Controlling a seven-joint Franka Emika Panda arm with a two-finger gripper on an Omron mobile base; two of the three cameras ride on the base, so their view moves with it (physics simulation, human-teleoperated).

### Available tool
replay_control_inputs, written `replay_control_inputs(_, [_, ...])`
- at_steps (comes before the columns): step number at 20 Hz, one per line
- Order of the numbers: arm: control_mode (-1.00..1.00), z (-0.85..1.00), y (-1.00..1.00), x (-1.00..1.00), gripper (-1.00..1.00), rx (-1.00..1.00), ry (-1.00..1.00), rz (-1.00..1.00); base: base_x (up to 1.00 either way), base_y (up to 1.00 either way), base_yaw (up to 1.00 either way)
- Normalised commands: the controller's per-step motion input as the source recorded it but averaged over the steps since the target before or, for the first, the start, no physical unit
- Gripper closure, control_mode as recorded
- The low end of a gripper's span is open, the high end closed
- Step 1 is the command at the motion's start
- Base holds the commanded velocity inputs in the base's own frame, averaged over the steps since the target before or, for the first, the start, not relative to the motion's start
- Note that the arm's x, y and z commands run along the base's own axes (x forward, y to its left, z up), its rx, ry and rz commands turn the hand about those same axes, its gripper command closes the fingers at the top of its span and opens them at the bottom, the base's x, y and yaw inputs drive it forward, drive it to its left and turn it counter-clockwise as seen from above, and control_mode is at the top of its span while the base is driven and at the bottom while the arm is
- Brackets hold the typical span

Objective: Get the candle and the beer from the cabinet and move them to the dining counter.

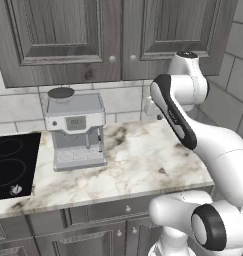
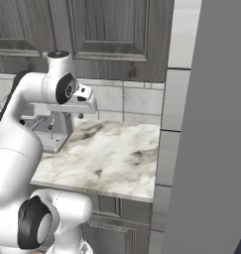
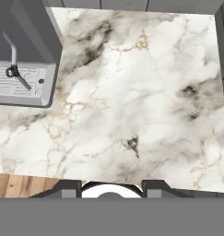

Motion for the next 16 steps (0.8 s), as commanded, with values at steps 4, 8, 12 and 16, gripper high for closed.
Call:
replay_control_inputs(4, [-1.0, 0.0, 0.0, -0.05, -1.0, 0.0, -0.01, 0.0, 0.0, 0.0, 0.0])
replay_control_inputs(8, [-1.0, 0.04, 0.04, -0.14, -1.0, 0.0, -0.23, 0.0, 0.0, 0.0, 0.0])
replay_control_inputs(12, [-1.0, 0.19, 0.06, -0.17, -1.0, 0.0, -0.35, 0.0, 0.0, 0.0, 0.0])
replay_control_inputs(16, [-1.0, 0.31, 0.09, -0.17, -1.0, 0.0, -0.34, 0.0, 0.0, 0.0, 0.0])
